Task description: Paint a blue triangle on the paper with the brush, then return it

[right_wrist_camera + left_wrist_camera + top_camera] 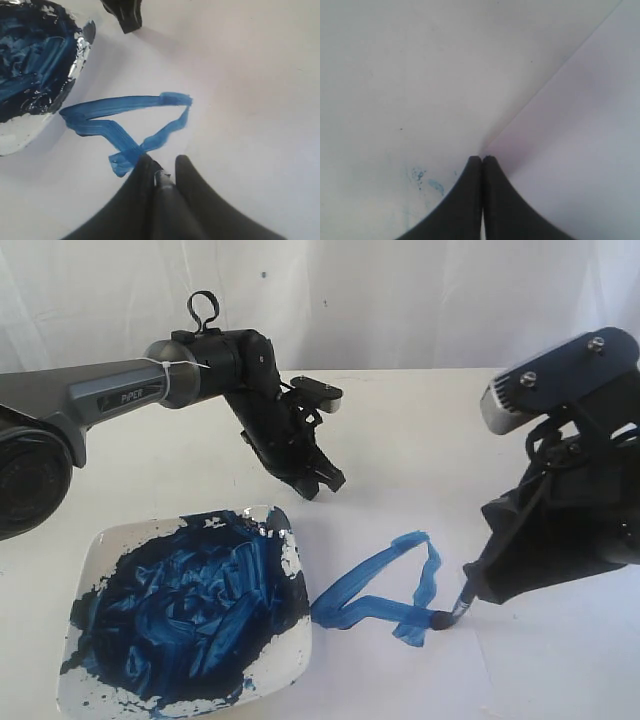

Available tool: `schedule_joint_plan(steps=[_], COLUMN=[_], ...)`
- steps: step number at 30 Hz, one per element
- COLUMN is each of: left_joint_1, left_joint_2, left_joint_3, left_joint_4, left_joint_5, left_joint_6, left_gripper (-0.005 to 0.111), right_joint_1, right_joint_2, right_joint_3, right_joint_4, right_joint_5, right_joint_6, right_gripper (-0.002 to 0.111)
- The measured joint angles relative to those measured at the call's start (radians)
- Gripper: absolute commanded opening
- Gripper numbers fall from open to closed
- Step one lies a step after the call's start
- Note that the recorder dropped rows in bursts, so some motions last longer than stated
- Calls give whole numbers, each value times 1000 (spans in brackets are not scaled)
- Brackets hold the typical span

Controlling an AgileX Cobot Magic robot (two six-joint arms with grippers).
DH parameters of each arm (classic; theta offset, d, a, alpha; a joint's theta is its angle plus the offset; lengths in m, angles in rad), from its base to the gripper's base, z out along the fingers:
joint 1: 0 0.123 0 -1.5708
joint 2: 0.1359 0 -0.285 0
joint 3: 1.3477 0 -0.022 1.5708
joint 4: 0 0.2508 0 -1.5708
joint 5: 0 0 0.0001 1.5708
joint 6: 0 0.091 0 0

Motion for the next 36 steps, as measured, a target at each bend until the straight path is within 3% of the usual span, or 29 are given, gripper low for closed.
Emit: schedule_joint_plan(steps=[21,31,36], left_joint_1=[0,0,0], left_joint_2=[0,12,16], left_joint_3=[0,0,0], left_joint_4=[0,0,0], left_joint_5=[-4,-156,-162], left_joint_6=[0,0,0], left_gripper=[0,0,0], right_joint_1=[0,0,0], right_joint_2=[-132,-189,-189], right_joint_3=[2,2,2], right_joint_4=[-24,-20,-18], right_joint_5=[-165,-150,-137], right_joint_6=[17,17,17], right_gripper=[0,0,0])
